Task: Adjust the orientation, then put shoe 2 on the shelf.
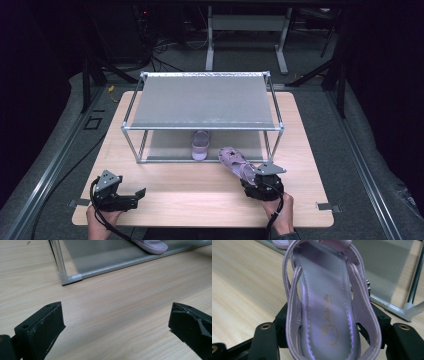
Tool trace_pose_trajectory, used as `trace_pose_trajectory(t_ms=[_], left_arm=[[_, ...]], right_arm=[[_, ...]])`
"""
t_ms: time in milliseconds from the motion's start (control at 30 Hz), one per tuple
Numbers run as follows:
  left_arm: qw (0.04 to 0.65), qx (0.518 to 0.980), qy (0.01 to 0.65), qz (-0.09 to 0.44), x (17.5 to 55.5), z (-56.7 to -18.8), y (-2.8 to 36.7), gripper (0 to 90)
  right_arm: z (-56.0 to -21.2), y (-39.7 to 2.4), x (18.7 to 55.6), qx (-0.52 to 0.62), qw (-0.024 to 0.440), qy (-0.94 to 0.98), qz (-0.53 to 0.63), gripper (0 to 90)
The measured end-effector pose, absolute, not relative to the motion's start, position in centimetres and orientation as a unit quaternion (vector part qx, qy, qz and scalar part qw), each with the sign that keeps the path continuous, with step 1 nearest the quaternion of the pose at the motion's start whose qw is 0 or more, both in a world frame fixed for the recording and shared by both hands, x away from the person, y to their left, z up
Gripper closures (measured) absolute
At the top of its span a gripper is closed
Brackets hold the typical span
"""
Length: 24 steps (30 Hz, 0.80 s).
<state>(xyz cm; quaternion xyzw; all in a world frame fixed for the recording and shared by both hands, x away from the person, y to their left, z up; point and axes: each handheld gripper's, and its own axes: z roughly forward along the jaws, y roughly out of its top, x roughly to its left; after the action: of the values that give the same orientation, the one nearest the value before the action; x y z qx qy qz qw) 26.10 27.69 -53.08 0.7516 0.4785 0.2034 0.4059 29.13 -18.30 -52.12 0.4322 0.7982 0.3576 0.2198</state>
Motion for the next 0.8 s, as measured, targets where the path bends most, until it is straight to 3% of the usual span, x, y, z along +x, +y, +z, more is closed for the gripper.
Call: trace_pose_trajectory(t_ms=[800], left_arm=[[0.41, 0.749, 0.477, 0.207, 25.9, -53.0, 27.8, 0.0]], right_arm=[[-53.2, -15.2, 35.4, 0.52, 0.225, 0.754, 0.333, 37.2]])
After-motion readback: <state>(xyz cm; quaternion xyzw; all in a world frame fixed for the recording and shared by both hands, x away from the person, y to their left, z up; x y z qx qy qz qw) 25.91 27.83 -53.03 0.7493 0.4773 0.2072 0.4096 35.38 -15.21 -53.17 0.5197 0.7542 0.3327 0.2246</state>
